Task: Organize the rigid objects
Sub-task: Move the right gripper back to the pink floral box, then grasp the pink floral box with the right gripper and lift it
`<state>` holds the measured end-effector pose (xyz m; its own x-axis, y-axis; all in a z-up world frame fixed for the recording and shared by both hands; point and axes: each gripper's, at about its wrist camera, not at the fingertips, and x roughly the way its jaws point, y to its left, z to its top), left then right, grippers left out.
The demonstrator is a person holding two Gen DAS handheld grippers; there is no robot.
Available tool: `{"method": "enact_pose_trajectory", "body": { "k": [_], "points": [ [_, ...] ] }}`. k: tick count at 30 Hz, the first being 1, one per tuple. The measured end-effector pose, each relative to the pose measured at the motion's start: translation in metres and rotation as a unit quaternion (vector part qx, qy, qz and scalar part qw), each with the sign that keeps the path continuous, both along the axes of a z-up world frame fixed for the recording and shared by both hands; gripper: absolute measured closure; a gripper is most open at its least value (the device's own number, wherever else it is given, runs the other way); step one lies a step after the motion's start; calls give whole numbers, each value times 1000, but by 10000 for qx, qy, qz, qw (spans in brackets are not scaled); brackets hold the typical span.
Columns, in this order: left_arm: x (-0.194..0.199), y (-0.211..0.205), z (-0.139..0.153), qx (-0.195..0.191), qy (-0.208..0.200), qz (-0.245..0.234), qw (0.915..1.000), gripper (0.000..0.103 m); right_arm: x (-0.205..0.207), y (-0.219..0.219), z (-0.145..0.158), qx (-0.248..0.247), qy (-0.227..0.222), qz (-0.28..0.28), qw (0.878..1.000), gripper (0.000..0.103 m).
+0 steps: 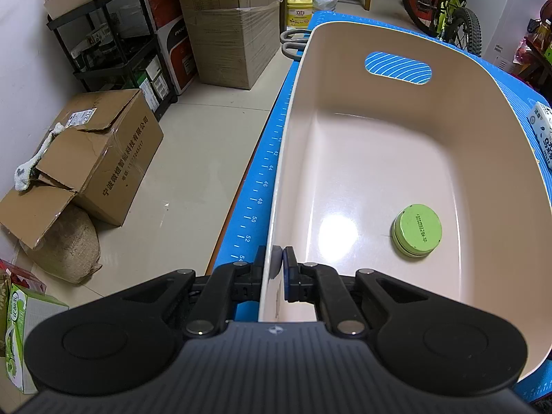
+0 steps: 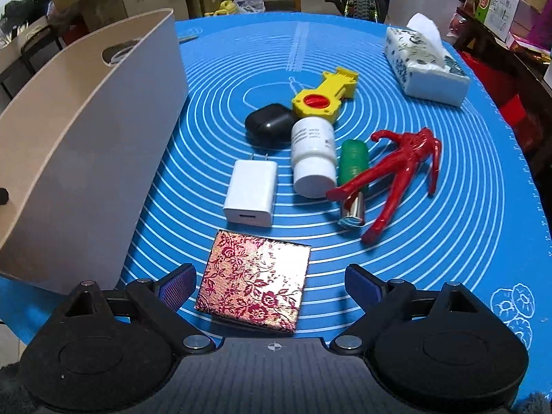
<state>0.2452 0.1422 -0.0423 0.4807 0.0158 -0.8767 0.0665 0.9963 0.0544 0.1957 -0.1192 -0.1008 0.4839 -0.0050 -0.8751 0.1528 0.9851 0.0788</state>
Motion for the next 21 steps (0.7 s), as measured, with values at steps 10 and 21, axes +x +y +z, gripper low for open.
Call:
{"method": "enact_pose_trajectory", "body": {
  "k": [10,21],
  "points": [
    [0,0,0,10,4,-9,10000,92,8,9,-10,-102,51,162,9998,33],
    [-1,0,0,12,10,11,10000,92,1,7,16,-114,-335,-79,9993,40]
  ]
}}
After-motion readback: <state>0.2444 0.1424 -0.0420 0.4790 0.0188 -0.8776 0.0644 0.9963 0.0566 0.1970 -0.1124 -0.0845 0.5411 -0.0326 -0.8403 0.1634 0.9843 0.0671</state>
